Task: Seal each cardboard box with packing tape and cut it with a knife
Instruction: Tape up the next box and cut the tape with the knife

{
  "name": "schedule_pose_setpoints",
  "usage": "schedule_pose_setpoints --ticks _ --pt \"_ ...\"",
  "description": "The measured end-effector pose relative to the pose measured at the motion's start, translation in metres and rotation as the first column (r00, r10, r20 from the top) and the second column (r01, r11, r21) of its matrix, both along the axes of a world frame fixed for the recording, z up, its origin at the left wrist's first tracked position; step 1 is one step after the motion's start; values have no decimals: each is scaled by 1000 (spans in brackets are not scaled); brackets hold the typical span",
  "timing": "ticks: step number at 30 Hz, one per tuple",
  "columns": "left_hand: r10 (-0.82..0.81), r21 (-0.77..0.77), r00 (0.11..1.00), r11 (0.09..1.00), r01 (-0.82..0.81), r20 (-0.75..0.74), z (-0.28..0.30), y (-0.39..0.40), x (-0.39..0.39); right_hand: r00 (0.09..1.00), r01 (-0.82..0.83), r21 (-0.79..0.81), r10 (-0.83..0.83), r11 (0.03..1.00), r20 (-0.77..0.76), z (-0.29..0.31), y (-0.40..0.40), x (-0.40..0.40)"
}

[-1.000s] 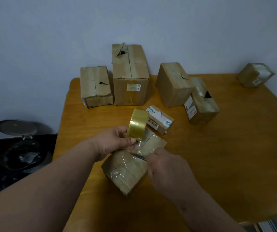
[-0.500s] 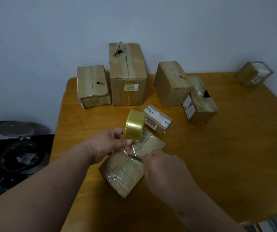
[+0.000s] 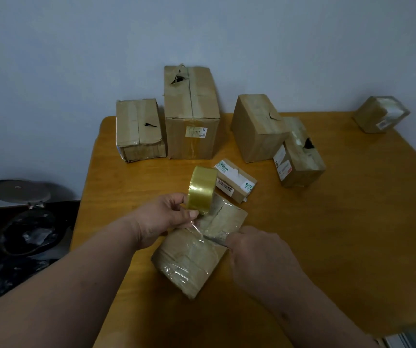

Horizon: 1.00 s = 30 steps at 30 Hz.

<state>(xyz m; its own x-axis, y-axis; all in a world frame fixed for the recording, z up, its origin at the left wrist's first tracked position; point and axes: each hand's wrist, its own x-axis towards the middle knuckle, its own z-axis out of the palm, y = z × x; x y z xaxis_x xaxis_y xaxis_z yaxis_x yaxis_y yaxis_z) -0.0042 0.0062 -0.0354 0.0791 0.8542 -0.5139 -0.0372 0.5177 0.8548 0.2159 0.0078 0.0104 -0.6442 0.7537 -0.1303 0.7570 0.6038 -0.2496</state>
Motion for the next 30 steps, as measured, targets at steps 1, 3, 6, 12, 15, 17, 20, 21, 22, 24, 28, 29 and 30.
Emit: schedule_pose_setpoints --ticks 1,3,6,12,15,17,20,21,22,24,28,29,30 --pt "5 -3 1000 1000 -5 -6 0 0 -1 1000 7 0 -7 1000 -9 0 1 3" --pt "9 -7 1000 1000 -9 -15 1 0 -2 999 27 -3 -27 1000 -26 1 5 11" --pt "-11 -7 1000 1000 11 -13 3 2 1 998 16 -11 -17 1000 -54 0 12 22" --pt "83 -40 996 996 -81 45 -2 0 2 940 46 -216 -115 975 -320 -24 17 36" --pt "114 -31 989 993 -112 91 -6 1 3 891 72 -292 -193 954 -410 -38 11 24" --pt "135 -26 984 991 -133 119 -9 2 4 846 122 -354 -284 927 -451 -48 7 7" --pt "154 -25 979 988 -152 134 -9 0 6 833 269 -258 -359 928 -421 -63 1 -19" --pt "163 -24 977 987 -161 141 -9 -1 6 844 320 -185 -368 929 -391 -68 0 -26" --pt "177 -24 972 984 -175 154 -10 -1 6 842 364 -136 -388 921 -376 -72 -1 -32" --pt "223 -29 954 975 -221 199 -11 -2 6 825 417 -93 -419 904 -380 -80 -1 -38" --pt "347 -48 894 936 -348 282 -14 -5 1 829 418 -58 -407 906 -382 -88 0 -37" --pt "379 -64 877 924 -377 296 -15 -6 -1 831 417 -55 -404 907 -382 -89 1 -37" --pt "403 -83 863 914 -398 303 -17 -6 -2 833 414 -51 -401 909 -383 -89 1 -37"
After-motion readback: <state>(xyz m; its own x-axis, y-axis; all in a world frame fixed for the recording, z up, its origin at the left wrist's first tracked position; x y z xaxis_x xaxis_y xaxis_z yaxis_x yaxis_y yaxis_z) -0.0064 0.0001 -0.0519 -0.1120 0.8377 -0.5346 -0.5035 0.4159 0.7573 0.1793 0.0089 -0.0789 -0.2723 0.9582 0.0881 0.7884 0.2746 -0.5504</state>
